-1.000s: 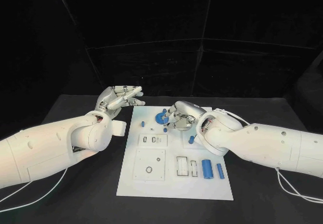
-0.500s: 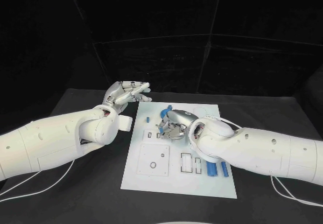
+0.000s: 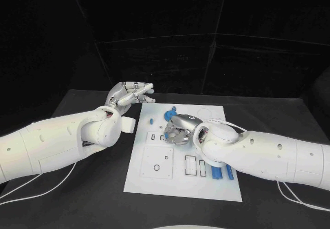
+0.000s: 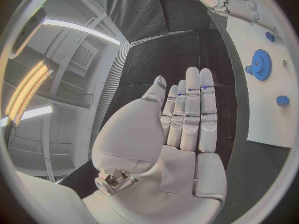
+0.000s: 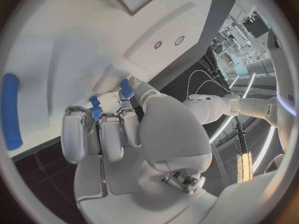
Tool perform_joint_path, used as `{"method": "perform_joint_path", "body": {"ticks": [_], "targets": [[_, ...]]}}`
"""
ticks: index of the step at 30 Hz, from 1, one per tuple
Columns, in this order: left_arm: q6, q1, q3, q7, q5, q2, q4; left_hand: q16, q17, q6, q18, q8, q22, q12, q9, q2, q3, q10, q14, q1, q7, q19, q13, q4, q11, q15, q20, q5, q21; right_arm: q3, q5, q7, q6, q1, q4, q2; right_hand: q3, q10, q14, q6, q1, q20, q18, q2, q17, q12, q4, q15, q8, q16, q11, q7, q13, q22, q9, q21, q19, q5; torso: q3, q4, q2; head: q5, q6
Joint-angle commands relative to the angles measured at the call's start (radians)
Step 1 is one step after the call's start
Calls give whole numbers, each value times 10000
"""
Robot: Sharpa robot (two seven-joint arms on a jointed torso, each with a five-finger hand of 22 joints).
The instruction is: Assemble the parts on the task board
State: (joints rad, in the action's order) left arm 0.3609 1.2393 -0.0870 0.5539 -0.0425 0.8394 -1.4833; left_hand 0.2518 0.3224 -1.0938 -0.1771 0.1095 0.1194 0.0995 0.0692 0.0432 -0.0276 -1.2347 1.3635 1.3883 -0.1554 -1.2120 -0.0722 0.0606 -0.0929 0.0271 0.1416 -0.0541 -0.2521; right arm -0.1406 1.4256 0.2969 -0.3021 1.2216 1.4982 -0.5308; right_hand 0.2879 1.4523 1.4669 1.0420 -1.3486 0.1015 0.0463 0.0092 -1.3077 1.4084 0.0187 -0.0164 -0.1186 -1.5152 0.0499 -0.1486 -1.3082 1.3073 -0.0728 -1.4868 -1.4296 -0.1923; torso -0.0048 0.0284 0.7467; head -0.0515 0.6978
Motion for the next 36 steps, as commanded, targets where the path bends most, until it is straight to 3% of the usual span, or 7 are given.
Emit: {"method": "perform_joint_path", "body": {"ticks": [1,20,36], "targets": [[-112,19,9,44,70,-9,-11,14,9,-45,-42,-66,7,-54,-12,14,-45,-82,16,-83,-33,-74,7,-1,-9,39,-5,14,-23,3,236,159,123,10,36,-32,74,10,758,305,86,-91,-23,42,-1282,-37,-6,-53,-24,-12,-38,188,-917,694,-16,-59,-1,-33,1,0,-6,2,8],[-147,18,9,57,69,19,-66,-19,71,-30,-35,-107,1,-115,-16,12,-59,-68,-29,-87,-51,-51,11,1,-26,55,2,14,4,2,283,187,143,-62,-190,10,91,-77,753,113,357,-81,-16,-185,-1257,-176,-19,-22,146,4,14,116,-803,657,46,-36,30,144,-6,3,0,33,123],[-150,18,9,56,69,22,-52,-26,94,-22,-35,-123,0,-138,-17,12,-62,-59,-37,-85,-59,-47,13,0,-33,59,4,14,11,2,-295,90,-99,-162,-180,82,114,-59,748,137,440,-67,-13,-169,-1232,-158,-64,-9,156,16,23,114,-825,643,40,-28,41,198,1,11,-8,33,146]]}}
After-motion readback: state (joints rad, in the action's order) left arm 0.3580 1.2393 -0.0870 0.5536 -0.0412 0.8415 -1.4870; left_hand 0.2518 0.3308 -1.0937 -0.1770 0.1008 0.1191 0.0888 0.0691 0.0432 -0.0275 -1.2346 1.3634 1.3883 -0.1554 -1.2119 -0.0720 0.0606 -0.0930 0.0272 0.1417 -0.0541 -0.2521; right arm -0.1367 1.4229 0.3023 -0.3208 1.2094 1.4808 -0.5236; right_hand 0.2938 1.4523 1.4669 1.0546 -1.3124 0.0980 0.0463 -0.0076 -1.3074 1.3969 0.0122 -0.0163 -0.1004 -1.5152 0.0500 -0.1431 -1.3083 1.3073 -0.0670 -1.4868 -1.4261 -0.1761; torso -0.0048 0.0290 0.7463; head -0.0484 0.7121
